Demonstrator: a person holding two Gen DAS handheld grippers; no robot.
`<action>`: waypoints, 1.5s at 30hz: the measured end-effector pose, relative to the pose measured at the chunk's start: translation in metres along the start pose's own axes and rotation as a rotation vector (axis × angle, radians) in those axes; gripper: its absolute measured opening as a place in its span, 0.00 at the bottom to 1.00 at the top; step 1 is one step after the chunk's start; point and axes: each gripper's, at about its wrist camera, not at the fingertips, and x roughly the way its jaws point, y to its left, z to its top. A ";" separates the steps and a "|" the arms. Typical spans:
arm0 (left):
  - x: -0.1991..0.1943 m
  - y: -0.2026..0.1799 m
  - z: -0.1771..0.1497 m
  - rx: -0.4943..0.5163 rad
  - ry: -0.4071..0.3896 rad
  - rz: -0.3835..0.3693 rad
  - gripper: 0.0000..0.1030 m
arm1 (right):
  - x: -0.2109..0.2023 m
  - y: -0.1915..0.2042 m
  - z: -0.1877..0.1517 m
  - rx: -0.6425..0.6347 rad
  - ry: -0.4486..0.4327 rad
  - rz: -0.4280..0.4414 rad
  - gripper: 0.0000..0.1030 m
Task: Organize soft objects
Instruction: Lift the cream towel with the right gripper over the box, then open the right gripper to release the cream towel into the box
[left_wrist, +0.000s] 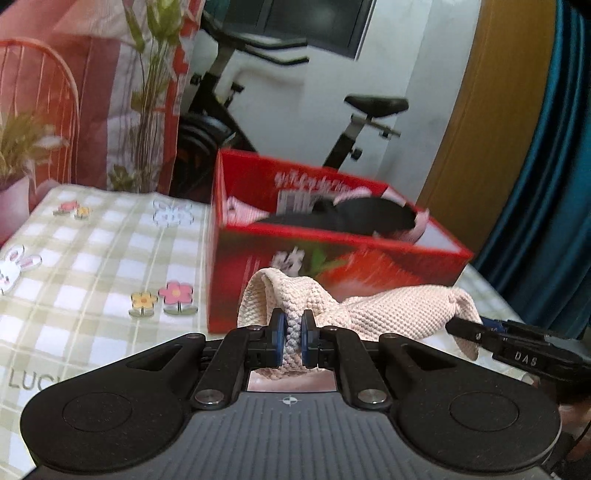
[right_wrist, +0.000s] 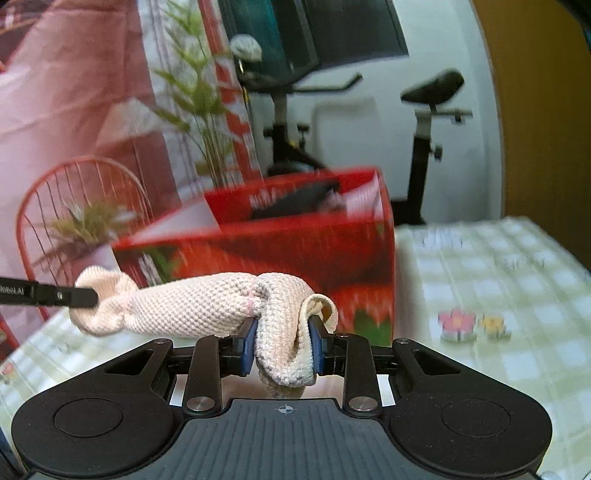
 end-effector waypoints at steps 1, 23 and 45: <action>-0.003 -0.001 0.004 0.005 -0.015 -0.001 0.10 | -0.004 0.002 0.007 -0.008 -0.019 0.005 0.26; 0.056 -0.010 0.093 0.081 0.035 -0.025 0.10 | 0.052 -0.014 0.102 -0.125 0.046 -0.042 0.27; 0.073 -0.015 0.099 0.139 0.033 0.035 0.80 | 0.083 0.007 0.103 -0.180 0.076 -0.108 0.92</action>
